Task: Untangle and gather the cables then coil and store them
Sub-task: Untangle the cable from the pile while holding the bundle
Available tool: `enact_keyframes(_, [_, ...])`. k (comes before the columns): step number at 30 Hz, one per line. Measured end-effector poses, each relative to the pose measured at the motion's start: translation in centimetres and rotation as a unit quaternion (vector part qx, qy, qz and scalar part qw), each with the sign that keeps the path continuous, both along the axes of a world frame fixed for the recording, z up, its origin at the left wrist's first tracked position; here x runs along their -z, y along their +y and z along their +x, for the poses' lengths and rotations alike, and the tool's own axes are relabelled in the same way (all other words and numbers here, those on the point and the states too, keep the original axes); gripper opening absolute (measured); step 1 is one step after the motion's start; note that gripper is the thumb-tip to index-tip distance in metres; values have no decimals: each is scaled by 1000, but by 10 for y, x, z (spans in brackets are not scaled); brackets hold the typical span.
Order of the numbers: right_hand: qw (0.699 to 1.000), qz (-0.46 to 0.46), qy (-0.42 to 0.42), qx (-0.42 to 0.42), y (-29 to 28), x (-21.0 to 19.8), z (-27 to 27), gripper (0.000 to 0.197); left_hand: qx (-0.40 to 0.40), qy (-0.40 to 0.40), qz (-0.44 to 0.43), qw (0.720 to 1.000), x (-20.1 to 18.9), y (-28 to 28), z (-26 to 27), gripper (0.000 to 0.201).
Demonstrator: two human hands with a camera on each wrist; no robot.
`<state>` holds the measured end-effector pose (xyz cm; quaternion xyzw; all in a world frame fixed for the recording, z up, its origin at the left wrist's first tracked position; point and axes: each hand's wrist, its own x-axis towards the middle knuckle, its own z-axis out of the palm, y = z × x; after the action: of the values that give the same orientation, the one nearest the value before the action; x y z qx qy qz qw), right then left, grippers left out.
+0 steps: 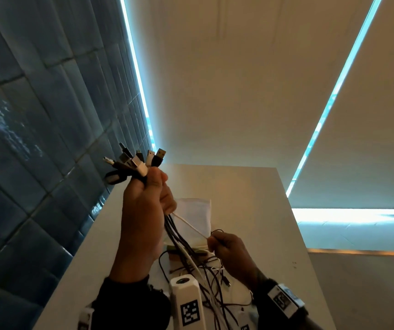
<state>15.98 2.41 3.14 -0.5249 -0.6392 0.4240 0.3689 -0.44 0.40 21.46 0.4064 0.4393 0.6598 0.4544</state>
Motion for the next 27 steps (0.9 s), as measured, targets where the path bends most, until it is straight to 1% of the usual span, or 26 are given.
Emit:
enact_keyframes(3, [1000, -12, -18, 5, 0, 22, 5, 37, -1, -45, 17, 999, -2, 1, -5, 36])
enact_keyframes(6, [998, -48, -35, 6, -3, 40, 15, 34, -7, -74, 34, 997, -1, 3, -12, 35])
enact_keyframes(8, [996, -73, -56, 20, -3, 49, 21, 34, -14, -92, 32, 995, 1, 4, -15, 35])
enact_keyframes(10, [992, -76, -84, 52, 1, 47, 22, 33, -16, -109, 26, 994, 2, 6, -15, 34])
enact_keyframes(11, [991, -71, -85, 76, 4, 40, 21, 32, -16, -111, 22, 993, 2, 7, -15, 34])
enact_keyframes(13, [988, -54, -44, 137, 10, 17, 18, 30, -12, -100, 9, 995, 2, 10, -14, 35])
enact_keyframes(15, [985, -30, 61, 160, 15, -20, 14, 24, -8, -86, -6, 996, 2, 12, -12, 35])
enact_keyframes(17, [976, -3, 179, 125, 13, -62, 9, 19, -5, -71, -25, 997, 4, 12, -9, 34])
enact_keyframes(18, [970, 20, 220, 96, 11, -81, 5, 18, -6, -60, -35, 998, 5, 12, -7, 33])
enact_keyframes(20, [961, 71, 266, 31, 3, -112, -1, 17, -3, -33, -52, 998, 6, 12, -5, 30])
enact_keyframes(22, [953, 105, 282, -25, -5, -129, -7, 19, 17, -3, -66, 998, 6, 13, -5, 24])
enact_keyframes(23, [950, 116, 285, -47, -9, -133, -10, 22, 35, 6, -73, 997, 6, 13, -5, 24])
enact_keyframes(24, [948, 124, 284, -64, -12, -135, -12, 24, 57, 6, -79, 995, 4, 13, -5, 28])
enact_keyframes(25, [947, 127, 283, -81, -14, -135, -14, 25, 80, -3, -84, 993, 3, 12, -5, 35])
enact_keyframes(27, [946, 113, 278, -119, -18, -133, -17, 22, 115, -48, -85, 989, -1, 10, -6, 33])
